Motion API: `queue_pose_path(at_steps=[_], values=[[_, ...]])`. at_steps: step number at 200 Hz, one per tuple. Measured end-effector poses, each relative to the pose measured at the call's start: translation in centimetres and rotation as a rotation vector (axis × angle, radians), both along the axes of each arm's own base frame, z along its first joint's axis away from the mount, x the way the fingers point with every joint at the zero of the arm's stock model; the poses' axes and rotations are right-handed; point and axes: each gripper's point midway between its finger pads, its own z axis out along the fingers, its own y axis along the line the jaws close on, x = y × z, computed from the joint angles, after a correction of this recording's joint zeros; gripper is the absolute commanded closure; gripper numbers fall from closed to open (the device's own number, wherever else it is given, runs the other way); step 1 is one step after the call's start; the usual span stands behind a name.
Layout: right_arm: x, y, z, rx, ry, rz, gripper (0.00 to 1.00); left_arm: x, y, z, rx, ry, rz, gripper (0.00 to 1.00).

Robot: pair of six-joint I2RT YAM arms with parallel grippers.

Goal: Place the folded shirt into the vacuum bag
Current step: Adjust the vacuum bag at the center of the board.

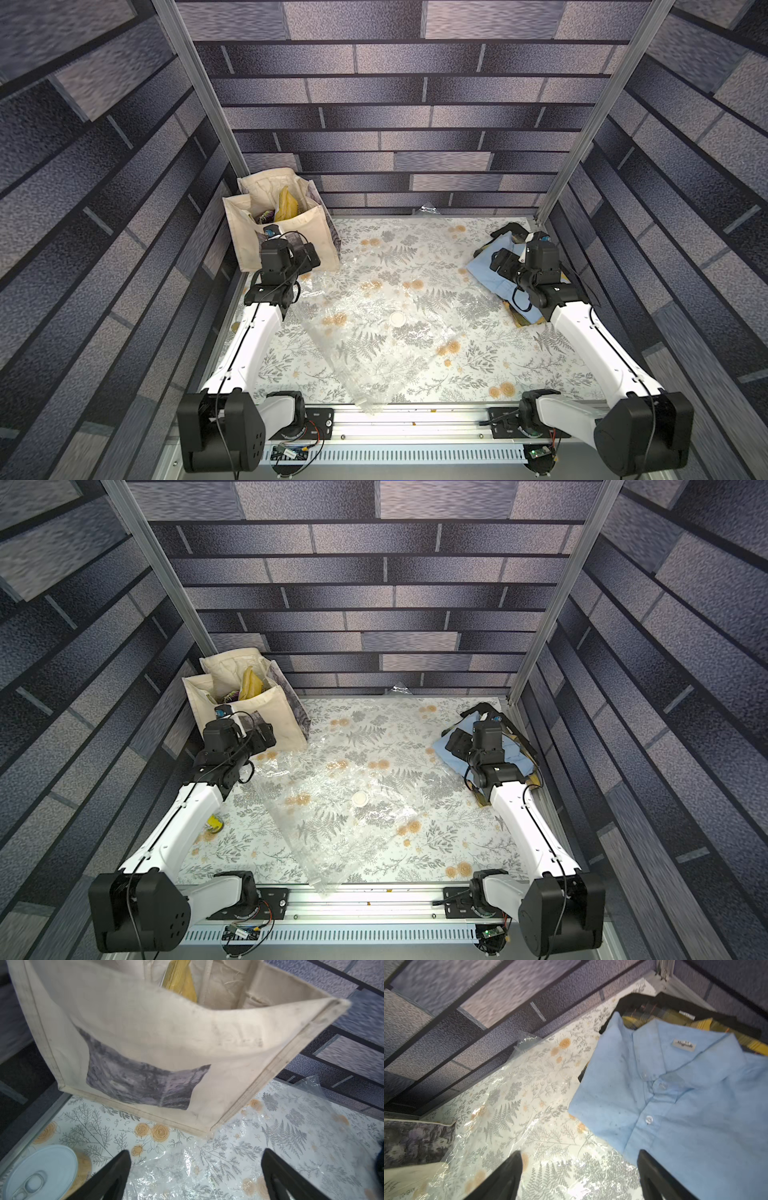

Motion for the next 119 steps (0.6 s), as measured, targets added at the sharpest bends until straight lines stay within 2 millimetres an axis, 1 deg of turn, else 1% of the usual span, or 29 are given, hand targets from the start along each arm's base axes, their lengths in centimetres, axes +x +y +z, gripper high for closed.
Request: queue_pose_path(at_steps=[13, 28, 39, 52, 72, 87, 98, 106, 119], values=[[-1.5, 0.8, -1.4, 0.035, 0.065, -0.01, 0.15, -0.7, 2.0, -1.9, -0.12, 0.035, 0.055, 0.0], [-3.3, 2.1, -2.2, 0.056, 0.124, -0.013, 0.15, -1.6, 3.9, -3.5, -0.231, 0.062, 0.118, 0.0], [-4.5, 3.0, -2.5, 0.06, 0.158, -0.011, 0.15, -2.0, 4.5, -4.0, -0.27, 0.08, 0.137, 0.0], [-6.1, 4.3, -3.4, 0.067, 0.206, 0.001, 0.15, -2.2, 4.2, -4.1, -0.273, 0.104, 0.13, 0.0], [-8.9, 6.3, -5.8, 0.065, 0.311, 0.024, 0.14, -2.1, 2.4, -3.0, -0.18, 0.123, 0.072, 0.0], [-10.8, 7.2, -7.9, 0.056, 0.392, 0.029, 0.13, -2.2, 0.5, -1.2, -0.078, 0.096, 0.013, 0.0], [-11.5, 7.4, -9.3, 0.052, 0.442, 0.02, 0.11, -2.5, -0.7, 0.6, -0.034, 0.052, -0.012, 0.0], [-11.8, 7.2, -10.2, 0.045, 0.471, 0.003, 0.1, -2.9, -0.7, 1.4, -0.034, 0.034, 0.006, 0.0], [-11.8, 6.9, -11.5, 0.038, 0.515, -0.03, 0.1, -3.4, 0.7, 2.2, -0.064, 0.014, 0.079, 0.0]])
